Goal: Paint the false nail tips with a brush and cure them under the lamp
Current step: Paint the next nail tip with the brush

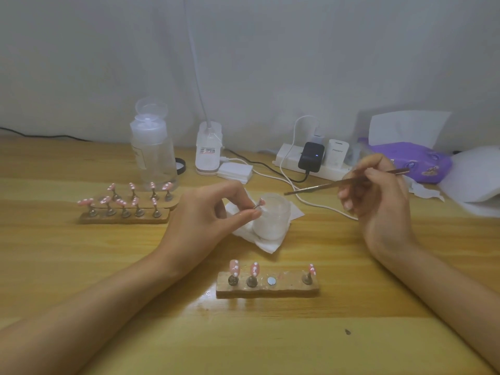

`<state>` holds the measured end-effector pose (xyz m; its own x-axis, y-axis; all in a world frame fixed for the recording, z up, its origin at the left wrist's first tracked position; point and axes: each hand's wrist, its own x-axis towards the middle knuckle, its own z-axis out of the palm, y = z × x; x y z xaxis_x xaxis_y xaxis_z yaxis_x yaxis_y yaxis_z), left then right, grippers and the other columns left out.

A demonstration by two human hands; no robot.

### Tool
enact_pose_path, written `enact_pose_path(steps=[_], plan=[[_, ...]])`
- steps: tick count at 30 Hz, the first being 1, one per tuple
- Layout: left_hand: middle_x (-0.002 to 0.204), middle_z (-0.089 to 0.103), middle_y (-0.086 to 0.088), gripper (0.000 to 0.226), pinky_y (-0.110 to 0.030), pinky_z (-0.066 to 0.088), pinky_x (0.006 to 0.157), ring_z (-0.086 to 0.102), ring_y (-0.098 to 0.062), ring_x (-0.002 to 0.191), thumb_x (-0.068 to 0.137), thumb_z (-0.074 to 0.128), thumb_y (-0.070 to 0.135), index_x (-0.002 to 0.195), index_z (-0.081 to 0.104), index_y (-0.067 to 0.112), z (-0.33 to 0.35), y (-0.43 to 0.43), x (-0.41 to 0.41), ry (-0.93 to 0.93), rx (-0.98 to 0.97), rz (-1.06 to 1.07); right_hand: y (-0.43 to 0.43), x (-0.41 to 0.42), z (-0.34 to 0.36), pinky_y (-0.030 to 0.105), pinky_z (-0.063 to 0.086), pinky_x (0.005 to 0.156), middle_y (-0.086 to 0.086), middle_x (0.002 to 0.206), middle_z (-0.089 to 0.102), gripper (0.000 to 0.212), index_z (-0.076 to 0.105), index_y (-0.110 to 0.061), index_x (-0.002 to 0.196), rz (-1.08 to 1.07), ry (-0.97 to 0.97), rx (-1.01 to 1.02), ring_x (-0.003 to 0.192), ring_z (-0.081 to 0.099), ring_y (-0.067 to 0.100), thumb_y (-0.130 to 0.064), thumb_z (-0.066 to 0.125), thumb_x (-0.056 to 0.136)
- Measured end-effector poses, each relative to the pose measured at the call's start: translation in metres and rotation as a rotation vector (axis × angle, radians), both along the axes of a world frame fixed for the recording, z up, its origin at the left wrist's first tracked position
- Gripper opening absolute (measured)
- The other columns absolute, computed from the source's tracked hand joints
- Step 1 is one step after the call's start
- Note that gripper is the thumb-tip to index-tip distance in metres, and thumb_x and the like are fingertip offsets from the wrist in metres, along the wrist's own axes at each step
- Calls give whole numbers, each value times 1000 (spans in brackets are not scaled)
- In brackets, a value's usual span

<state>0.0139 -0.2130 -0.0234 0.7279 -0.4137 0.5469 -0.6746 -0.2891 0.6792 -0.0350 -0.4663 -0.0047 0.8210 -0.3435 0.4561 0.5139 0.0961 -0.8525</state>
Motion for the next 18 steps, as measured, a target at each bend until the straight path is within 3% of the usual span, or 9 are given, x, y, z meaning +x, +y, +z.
enact_pose_path(steps=[4, 11, 16, 18], plan=[[85, 68, 23, 23, -16, 43, 56, 53, -11, 59, 77, 66, 52, 80, 70, 29, 1, -1, 0, -16, 15, 0, 5, -4, -2, 21, 40, 45, -1, 62, 60, 11, 43, -14, 85, 4, -67, -132, 52, 53, 16, -6, 35, 82], [85, 68, 23, 23, -20, 45, 56, 54, -13, 59, 78, 66, 53, 80, 70, 30, 0, -1, 0, -18, 20, 9, 0, -4, 0, 19, 37, 42, -1, 59, 60, 12, 38, -16, 81, -41, -85, -108, 48, 50, 15, -5, 34, 77], [90, 71, 16, 7, -24, 45, 53, 54, -11, 56, 86, 75, 30, 83, 69, 27, -2, -1, 1, 16, -31, -12, -5, 1, -1, 18, 34, 41, -3, 56, 58, 14, 37, -17, 81, -46, -16, 61, 45, 47, 12, -5, 31, 83], [92, 72, 15, 4, -26, 46, 49, 62, -7, 64, 88, 74, 21, 89, 70, 21, 2, -1, 0, 40, -102, -40, -7, 3, -2, 18, 32, 40, -4, 56, 56, 21, 37, -18, 80, -48, 38, 167, 45, 46, 11, -2, 26, 90]])
